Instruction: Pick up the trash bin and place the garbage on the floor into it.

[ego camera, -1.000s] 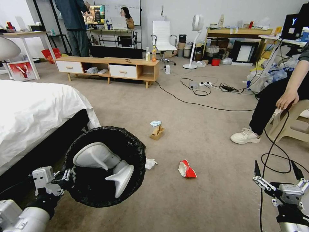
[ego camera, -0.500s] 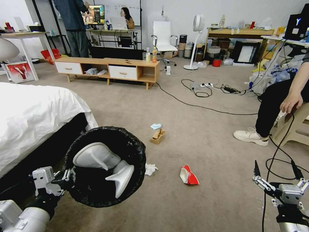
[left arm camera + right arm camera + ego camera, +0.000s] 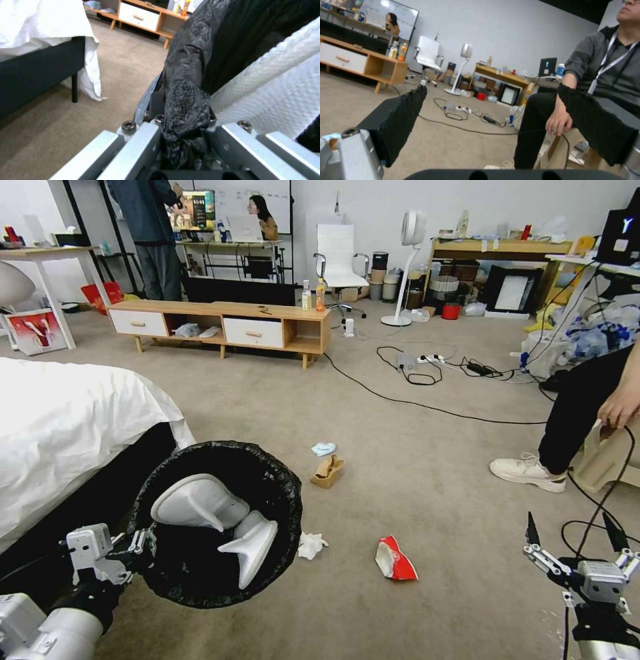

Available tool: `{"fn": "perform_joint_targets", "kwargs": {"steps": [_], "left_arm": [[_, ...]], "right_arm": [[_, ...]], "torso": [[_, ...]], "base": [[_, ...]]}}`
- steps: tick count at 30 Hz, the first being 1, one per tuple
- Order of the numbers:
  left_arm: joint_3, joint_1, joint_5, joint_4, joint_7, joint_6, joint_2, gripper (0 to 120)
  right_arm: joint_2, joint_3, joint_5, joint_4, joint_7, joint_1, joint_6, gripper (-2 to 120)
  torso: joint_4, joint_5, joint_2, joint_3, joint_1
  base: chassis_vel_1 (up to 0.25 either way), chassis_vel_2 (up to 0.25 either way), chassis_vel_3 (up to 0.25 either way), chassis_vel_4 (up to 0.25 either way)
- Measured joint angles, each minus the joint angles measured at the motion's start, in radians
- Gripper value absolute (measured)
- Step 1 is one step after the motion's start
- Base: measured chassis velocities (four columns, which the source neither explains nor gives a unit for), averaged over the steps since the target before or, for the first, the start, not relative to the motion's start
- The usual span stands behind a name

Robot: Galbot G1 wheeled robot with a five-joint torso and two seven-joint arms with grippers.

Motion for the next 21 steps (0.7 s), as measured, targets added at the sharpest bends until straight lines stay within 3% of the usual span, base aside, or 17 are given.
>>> {"fn": "perform_joint_targets", "kwargs": {"steps": [21], "left_arm": [[0.001, -0.004, -0.001, 0.005, 0.001, -0.001, -0.001, 2]], "right_arm": [[0.000, 0.000, 0.000, -0.005, -0.005, 0.004, 0.001, 100]], "torso": [[0.0000, 0.0000, 0.000, 0.000, 0.000]], "base": [[-0.094, 0.098, 0.092, -0.094]]}}
